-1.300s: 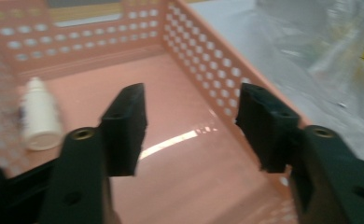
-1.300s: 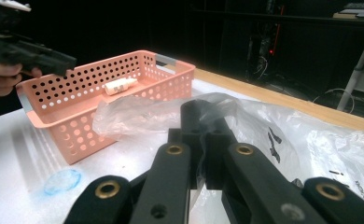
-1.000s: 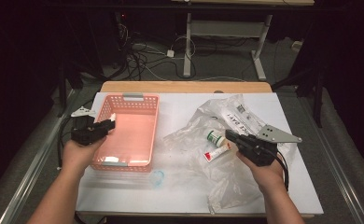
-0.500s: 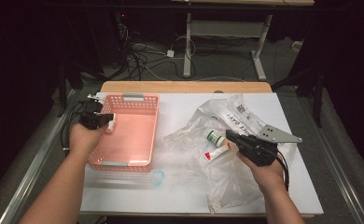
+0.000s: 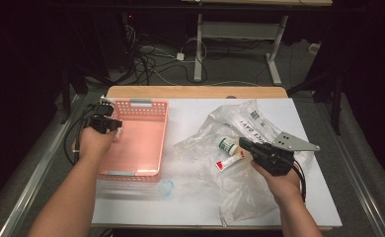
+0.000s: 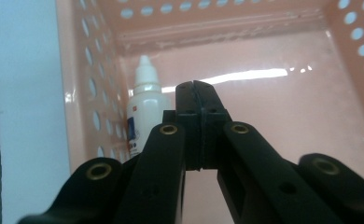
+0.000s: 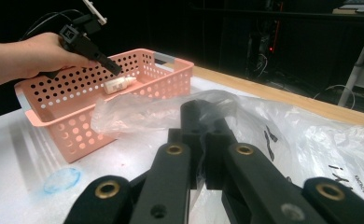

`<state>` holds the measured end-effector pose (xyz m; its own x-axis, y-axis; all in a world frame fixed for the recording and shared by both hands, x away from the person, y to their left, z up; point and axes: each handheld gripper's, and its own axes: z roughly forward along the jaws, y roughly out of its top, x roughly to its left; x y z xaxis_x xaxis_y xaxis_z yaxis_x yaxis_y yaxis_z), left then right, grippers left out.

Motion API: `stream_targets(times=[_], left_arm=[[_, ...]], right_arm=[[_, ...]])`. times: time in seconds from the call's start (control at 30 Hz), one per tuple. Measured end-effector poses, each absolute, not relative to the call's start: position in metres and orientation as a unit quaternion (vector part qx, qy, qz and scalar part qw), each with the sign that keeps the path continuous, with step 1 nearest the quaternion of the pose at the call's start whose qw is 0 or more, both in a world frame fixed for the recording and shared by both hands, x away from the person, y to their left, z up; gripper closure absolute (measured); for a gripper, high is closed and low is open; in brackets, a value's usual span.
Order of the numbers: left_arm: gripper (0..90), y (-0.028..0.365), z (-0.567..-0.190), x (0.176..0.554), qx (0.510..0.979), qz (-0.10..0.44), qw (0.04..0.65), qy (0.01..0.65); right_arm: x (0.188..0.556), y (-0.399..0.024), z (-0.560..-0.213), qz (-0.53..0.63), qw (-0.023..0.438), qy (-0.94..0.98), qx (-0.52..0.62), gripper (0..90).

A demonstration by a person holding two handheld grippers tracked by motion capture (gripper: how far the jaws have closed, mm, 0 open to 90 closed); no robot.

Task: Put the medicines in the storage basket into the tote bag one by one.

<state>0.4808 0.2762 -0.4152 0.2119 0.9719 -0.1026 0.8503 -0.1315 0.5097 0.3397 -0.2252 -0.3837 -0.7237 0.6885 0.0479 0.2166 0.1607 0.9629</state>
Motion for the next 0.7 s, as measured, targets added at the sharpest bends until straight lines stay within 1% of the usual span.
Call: stream_targets(times=[0.07, 0.1, 0.17, 0.27, 0.43, 0.53, 0.63, 0.7], left_arm=[[88.2, 0.276, -0.415, 0.481, 0.736, 0.150, 0.218, 0.623], [88.2, 0.276, -0.416, 0.482, 0.735, 0.149, 0.211, 0.628], [88.2, 0.272, -0.417, 0.483, 0.737, 0.163, 0.192, 0.628], [88.3, 0.260, -0.421, 0.484, 0.749, 0.196, 0.139, 0.618], [88.3, 0.254, -0.425, 0.486, 0.743, 0.227, 0.109, 0.620], [88.4, 0.249, -0.429, 0.486, 0.749, 0.244, 0.081, 0.611], [88.3, 0.248, -0.430, 0.486, 0.749, 0.249, 0.078, 0.609], [88.3, 0.247, -0.429, 0.486, 0.750, 0.242, 0.089, 0.609]], right_arm=[[0.340, -0.225, -0.384, 0.569, 0.207, 0.733, 0.309, 90.0], [0.340, -0.225, -0.384, 0.569, 0.207, 0.733, 0.309, 90.0], [0.340, -0.225, -0.384, 0.569, 0.207, 0.734, 0.308, 90.0], [0.339, -0.225, -0.383, 0.570, 0.208, 0.733, 0.308, 90.0], [0.339, -0.225, -0.383, 0.571, 0.208, 0.733, 0.307, 90.0], [0.339, -0.225, -0.383, 0.571, 0.208, 0.733, 0.306, 90.0], [0.338, -0.225, -0.382, 0.571, 0.208, 0.733, 0.306, 90.0], [0.338, -0.225, -0.382, 0.572, 0.209, 0.733, 0.303, 90.0]])
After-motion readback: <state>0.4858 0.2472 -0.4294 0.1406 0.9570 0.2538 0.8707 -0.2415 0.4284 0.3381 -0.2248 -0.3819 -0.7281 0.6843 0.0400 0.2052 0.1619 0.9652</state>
